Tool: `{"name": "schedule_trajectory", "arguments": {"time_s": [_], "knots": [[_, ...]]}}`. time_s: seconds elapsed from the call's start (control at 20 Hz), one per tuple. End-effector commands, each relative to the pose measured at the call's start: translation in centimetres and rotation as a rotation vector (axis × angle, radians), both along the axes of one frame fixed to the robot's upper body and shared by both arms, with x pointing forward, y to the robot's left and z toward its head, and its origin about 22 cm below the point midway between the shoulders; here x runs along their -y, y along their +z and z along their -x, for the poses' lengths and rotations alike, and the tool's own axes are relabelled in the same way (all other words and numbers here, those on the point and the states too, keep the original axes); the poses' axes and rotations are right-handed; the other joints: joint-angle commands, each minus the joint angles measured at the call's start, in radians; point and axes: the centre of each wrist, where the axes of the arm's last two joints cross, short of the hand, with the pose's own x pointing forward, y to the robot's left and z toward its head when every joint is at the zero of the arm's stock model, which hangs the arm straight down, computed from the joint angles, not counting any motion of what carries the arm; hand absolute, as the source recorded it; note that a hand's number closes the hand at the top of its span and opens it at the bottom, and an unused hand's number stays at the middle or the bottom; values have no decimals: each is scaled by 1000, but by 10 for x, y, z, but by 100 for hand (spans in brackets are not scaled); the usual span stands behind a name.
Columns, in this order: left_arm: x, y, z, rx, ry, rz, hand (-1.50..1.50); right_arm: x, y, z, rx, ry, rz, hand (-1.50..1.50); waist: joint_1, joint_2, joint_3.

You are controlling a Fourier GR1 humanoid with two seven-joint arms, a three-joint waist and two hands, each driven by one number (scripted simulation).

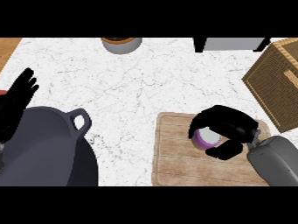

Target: Pick the can from the cutting board and place it in the basket

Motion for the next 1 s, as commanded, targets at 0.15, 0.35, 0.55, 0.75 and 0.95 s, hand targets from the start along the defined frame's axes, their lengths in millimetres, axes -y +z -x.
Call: {"name": "schedule_trajectory", "arguments": {"time_s": [0.15,0.35,0.55,0.75,0.95], "knots": [[15,-30,-4,-64,7,56,0,-29,-26,14,32,35,14,150,-12,14,-27],[1,-21,-9,-64,23,56,0,2,-22,14,45,56,26,150,-16,14,-27],[2,-10,1,-40,18,29,0,-8,-34,-19,6,-657,13,150,-22,30,-29],[-3,-1,5,-20,12,28,0,-8,-32,-31,-13,-1032,-43,150,-9,35,-31],[8,-4,7,-24,-30,45,0,-47,-11,-51,-28,-1336,-157,150,37,37,-31]]}}
